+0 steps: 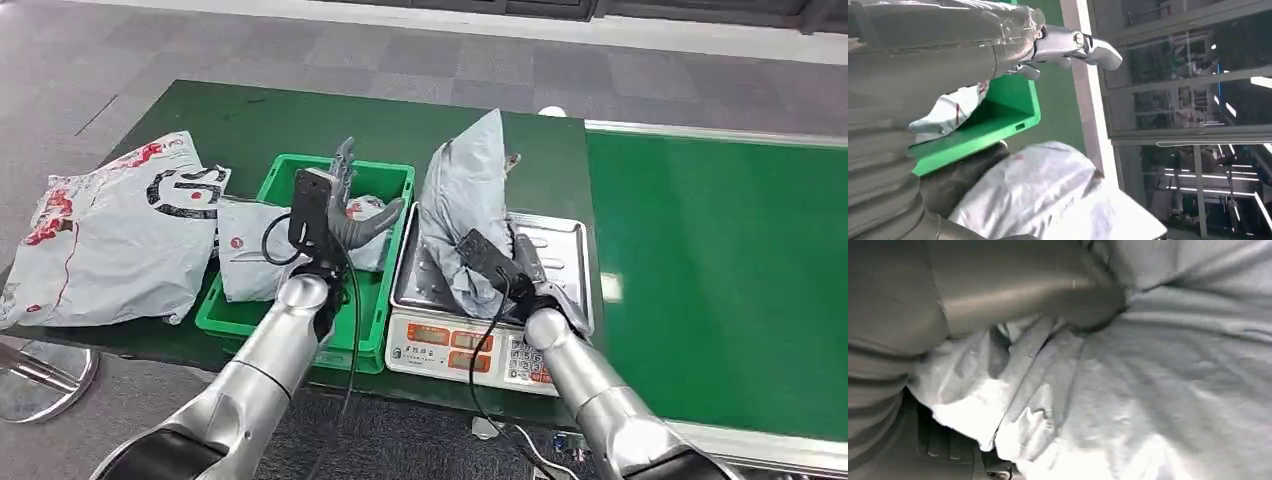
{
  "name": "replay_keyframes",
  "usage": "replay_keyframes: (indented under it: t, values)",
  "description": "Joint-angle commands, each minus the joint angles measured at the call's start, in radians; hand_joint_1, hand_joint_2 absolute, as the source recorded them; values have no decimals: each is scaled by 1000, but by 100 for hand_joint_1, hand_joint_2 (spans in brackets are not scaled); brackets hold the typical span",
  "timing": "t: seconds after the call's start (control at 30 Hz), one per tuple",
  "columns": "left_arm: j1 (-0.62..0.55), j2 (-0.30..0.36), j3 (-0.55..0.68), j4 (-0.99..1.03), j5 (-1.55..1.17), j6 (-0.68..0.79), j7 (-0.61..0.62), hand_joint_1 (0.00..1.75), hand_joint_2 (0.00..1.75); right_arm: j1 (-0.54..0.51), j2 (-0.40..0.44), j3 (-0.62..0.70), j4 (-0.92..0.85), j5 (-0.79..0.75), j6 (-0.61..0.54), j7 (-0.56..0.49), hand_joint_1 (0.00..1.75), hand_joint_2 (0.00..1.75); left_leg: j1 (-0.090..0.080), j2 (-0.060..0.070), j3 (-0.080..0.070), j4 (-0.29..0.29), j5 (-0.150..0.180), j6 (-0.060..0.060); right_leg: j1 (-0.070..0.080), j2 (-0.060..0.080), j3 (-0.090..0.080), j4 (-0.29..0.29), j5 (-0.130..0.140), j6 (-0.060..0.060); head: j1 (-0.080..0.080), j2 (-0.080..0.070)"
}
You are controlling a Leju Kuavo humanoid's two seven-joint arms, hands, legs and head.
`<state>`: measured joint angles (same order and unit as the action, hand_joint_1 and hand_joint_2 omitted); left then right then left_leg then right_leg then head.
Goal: Moved the parcel from conveyor to table for the left to box.
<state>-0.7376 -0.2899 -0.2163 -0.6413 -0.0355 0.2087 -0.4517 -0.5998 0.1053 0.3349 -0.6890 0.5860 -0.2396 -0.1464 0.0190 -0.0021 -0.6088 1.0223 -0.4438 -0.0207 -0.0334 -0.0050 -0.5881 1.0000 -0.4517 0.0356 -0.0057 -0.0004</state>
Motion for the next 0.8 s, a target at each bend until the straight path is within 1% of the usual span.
replay_keyframes:
  t: [0.03, 0.07, 0.1, 0.13, 0.23, 0.33, 0.37, 0.4, 0.43, 0.47, 0.5, 0.53, 0.6, 0.63, 0.67, 0.7, 0.8]
  values:
    - [-51, 7, -64, 51, 22, 11, -15, 0, 175, 14, 40, -45, 27, -151, 70, -178, 0, 175, 0, 1, 2, -2, 0, 2, 1, 1, 2, -2, 1, -5, 0, 0]
    - [-51, 7, -65, 51, 25, 9, -17, 0, 175, 20, 38, -45, 14, -159, 71, -194, 0, 175, 0, 0, 1, -1, 0, 1, 1, 0, 1, -1, 0, -3, 0, 0]
    - [-49, 7, -67, 51, 25, 14, -24, 0, 175, 31, 35, -45, -3, -170, 77, -220, 0, 175, 0, 1, 3, -4, 1, 2, 1, 1, 2, -3, 1, -5, 0, 0]
    - [-48, 7, -69, 50, 27, 17, -31, 0, 175, 42, 31, -47, -21, -184, 79, -237, 0, 175, 0, 0, 2, -2, 0, 1, 1, 1, 1, -1, 0, -4, 0, 0]
    - [-48, 7, -70, 51, 28, 18, -33, 0, 175, 48, 26, -43, -32, -186, 83, -238, 0, 175, 0, -1, 1, -2, 0, 1, 1, 0, 1, -1, 0, -4, 0, 0]
    - [-48, 7, -70, 51, 28, 18, -33, 0, 175, 48, 26, -43, -32, -186, 83, -238, 0, 175, 0, 1, 2, -2, 0, 2, 1, 1, 1, -1, 0, -5, 0, 0]
    - [-48, 7, -70, 51, 28, 18, -33, 0, 175, 48, 26, -43, -32, -186, 83, -238, 0, 175, 0, 0, 0, -1, 0, 1, 1, 1, 0, -1, 0, -3, 0, 0]
    - [-49, 7, -72, 51, 28, 21, -37, 0, 175, 52, 27, -49, -42, -198, 78, -252, 0, 175, 0, 0, 1, -1, 0, 1, 1, 1, 0, -1, 0, -4, 0, 0]
    - [-50, 8, -76, 49, 26, 35, -48, 0, 175, 59, 28, -55, -62, -224, 78, -281, 0, 175, 0, 1, 2, -2, 0, 2, 1, 1, 1, -2, 1, -5, 0, 0]
    - [-52, 8, -85, 46, 18, 52, -58, 0, 175, 73, 29, -71, -99, -259, 79, -305, 0, 175, 0, 0, 0, 0, 0, 1, 1, 1, -1, 0, 0, -3, 0, 0]
    - [-53, 8, -87, 45, 17, 63, -63, 0, 175, 82, 24, -72, -126, -275, 79, -313, 0, 175, 0, 0, 0, -1, 0, 1, 1, 1, -1, 0, 0, -4, 0, 0]
    - [-57, 7, -97, 44, 12, 77, -72, 0, 175, 107, 13, -86, -193, -325, 84, -330, 0, 175, 0, 0, 1, -1, 0, 1, 1, 1, 0, -1, 1, -5, 0, 0]
    - [-65, 7, -112, 49, 2, 96, -76, 0, 175, 131, -7, -96, -269, -370, 61, -342, 0, 175, 0, -1, 1, -2, 0, 2, 1, 0, 0, -1, 0, -5, 0, 0]
    - [-71, 6, -120, 52, -8, 117, -80, 0, 175, 140, -25, -104, -310, -376, 17, -347, 0, 175, 0, -2, 0, 0, 0, 1, 1, -1, -1, 0, 0, -4, 0, 0]
    - [-73, 6, -123, 53, -11, 125, -84, 0, 175, 145, -37, -108, -334, -383, 6, -348, 0, 175, 0, -2, -1, 1, 0, 1, 1, -1, -2, 0, 0, -3, 0, 0]
    - [-75, 5, -125, 55, -10, 126, -84, 0, 175, 151, -48, -106, -356, -391, 9, -339, 0, 175, 0, -3, -1, 0, 0, 2, 1, -3, -1, 0, 0, -4, 0, 0]
    - [-76, 5, -126, 56, -9, 127, -84, 0, 175, 152, -52, -105, -360, -393, 10, -336, 0, 175, -1, -2, -1, 0, 0, 1, 0, -1, -1, 0, 0, -3, 0, 0]
